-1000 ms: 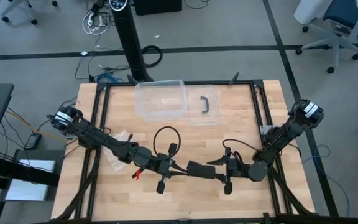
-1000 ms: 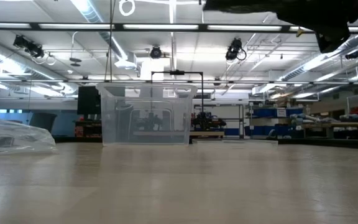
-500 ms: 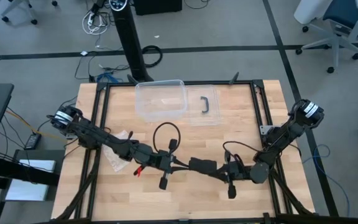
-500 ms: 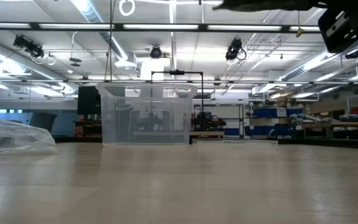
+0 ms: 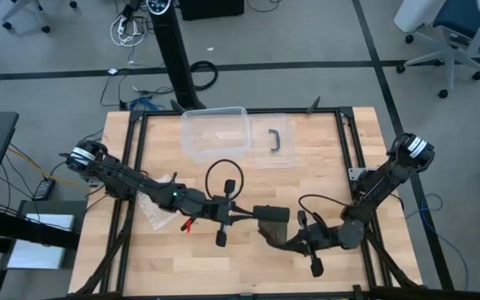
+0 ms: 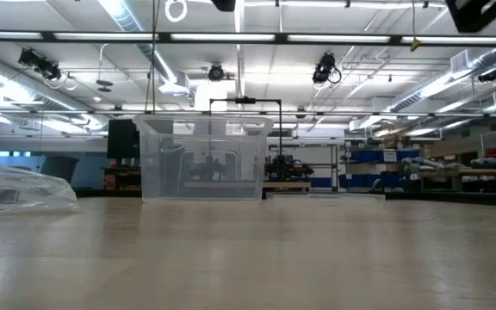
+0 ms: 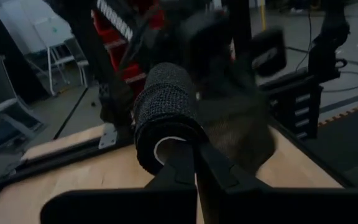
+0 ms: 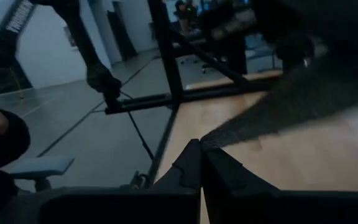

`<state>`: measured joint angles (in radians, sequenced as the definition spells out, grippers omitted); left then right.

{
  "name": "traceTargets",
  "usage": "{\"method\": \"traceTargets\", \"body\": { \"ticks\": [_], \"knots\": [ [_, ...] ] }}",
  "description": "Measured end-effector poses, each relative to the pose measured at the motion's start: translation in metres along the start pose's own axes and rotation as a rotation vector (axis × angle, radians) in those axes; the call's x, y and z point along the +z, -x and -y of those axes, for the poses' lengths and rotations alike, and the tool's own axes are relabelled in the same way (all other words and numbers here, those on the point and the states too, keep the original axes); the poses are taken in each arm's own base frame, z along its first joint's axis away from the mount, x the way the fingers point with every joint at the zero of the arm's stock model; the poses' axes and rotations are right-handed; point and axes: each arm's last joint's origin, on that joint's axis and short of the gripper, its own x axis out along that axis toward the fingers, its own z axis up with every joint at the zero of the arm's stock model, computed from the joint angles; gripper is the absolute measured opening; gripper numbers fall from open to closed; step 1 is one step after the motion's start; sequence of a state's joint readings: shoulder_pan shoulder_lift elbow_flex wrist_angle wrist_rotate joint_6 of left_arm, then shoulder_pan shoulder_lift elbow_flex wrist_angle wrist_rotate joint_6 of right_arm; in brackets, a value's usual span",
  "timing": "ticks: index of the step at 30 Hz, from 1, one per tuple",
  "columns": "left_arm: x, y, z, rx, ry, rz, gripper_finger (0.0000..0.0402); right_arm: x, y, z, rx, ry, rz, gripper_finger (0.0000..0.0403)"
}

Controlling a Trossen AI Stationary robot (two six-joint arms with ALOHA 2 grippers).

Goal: Roll bandage
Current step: Roll the black bandage

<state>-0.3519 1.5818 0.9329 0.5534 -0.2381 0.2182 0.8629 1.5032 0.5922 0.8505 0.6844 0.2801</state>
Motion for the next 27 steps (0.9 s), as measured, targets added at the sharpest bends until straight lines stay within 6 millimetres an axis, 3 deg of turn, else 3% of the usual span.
{"method": "traceTargets", "body": {
  "ticks": [9,14,27],
  "knots": [
    [-0.005,0.0,0.0,-0.001,0.013,-0.051,0.0,0.03,-0.011,-0.017,0.0,0.114,0.085,0.0],
    [-0.009,-0.001,0.001,-0.01,0.039,-0.078,0.0,0.047,-0.012,-0.021,-0.088,0.173,0.137,0.0],
    [-0.014,-0.003,0.013,-0.074,0.073,-0.09,0.0,0.069,-0.009,0.001,-0.396,0.133,0.176,0.0003]
  ]
}}
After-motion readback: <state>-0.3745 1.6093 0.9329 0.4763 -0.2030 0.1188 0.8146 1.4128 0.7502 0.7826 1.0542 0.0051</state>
